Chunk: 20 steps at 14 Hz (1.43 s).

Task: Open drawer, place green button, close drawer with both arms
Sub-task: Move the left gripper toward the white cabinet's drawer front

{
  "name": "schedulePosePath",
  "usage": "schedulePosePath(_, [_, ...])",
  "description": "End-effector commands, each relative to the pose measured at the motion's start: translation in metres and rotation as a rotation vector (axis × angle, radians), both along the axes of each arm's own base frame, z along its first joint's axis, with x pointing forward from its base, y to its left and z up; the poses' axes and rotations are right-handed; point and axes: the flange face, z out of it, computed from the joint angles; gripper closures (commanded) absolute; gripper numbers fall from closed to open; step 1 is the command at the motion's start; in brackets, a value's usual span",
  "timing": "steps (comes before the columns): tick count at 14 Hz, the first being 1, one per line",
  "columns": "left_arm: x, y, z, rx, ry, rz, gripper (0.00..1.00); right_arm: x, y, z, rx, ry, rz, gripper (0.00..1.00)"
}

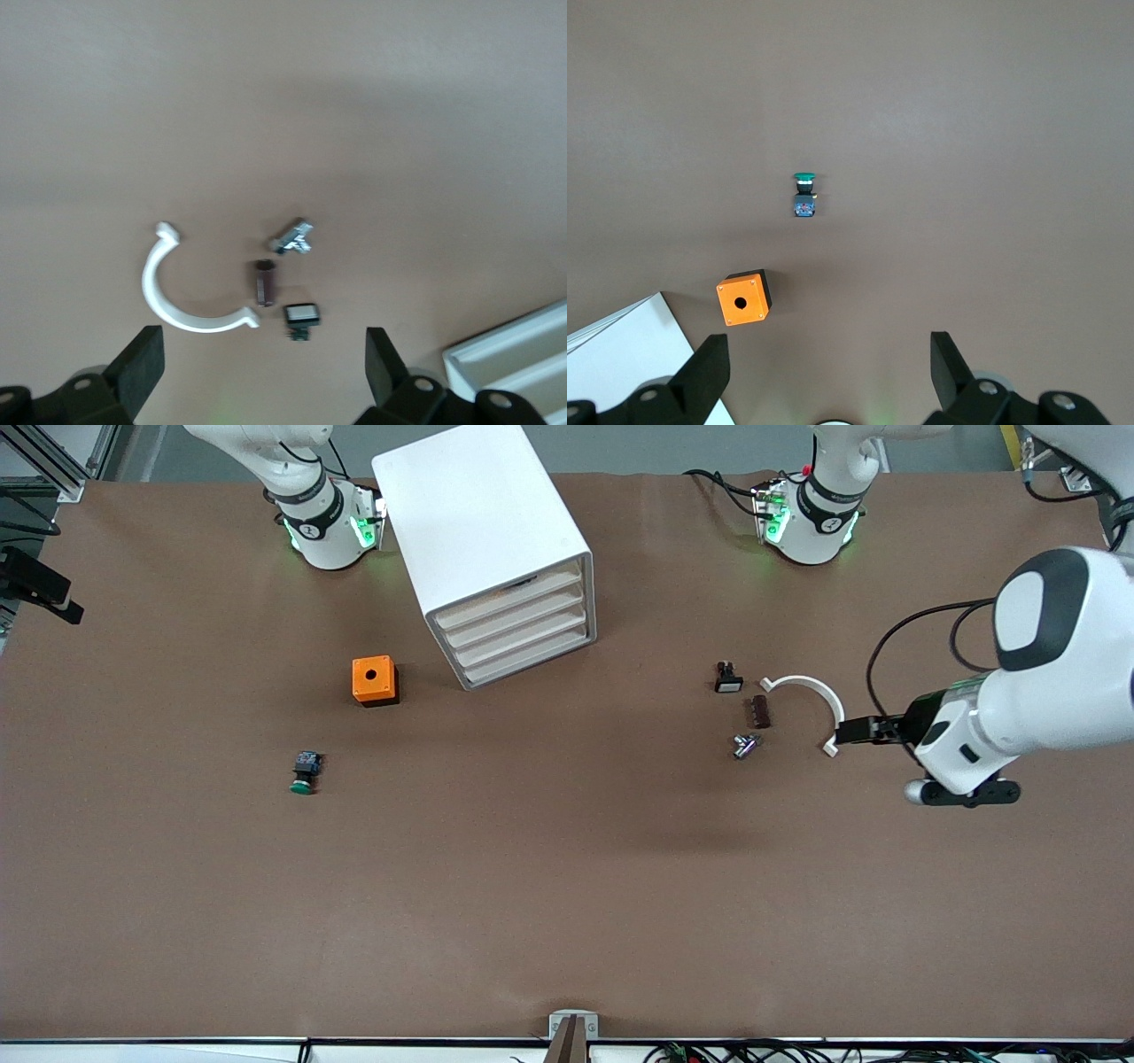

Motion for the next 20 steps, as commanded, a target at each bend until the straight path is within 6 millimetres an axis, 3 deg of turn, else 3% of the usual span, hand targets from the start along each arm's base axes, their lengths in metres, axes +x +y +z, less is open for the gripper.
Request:
schedulePosePath(1, [0.004, -0.029, -0.020, -0.003, 0.045, 0.040, 0.00, -0.007, -0.001, 0.004, 0.002, -0.007, -0.015, 0.00])
schedulePosePath(7, [-0.010, -0.122, -0.081, 0.097, 0.158, 0.170, 0.00, -0.007, -0.001, 0.004, 0.003, -0.009, -0.013, 0.00])
schedulePosePath(12, [-0.021, -0.185, -0.099, 0.035, 0.315, 0.405, 0.00, -0.007, -0.002, 0.004, 0.003, -0.007, -0.016, 0.00])
schedulePosePath(16, [-0.021, -0.212, -0.118, -0.040, 0.517, 0.621, 0.00, -0.007, -0.002, 0.004, 0.003, -0.007, -0.016, 0.00])
schedulePosePath(20, [-0.021, -0.219, -0.161, 0.056, 0.648, 0.791, 0.00, -0.007, -0.002, 0.004, 0.003, -0.007, -0.016, 0.00])
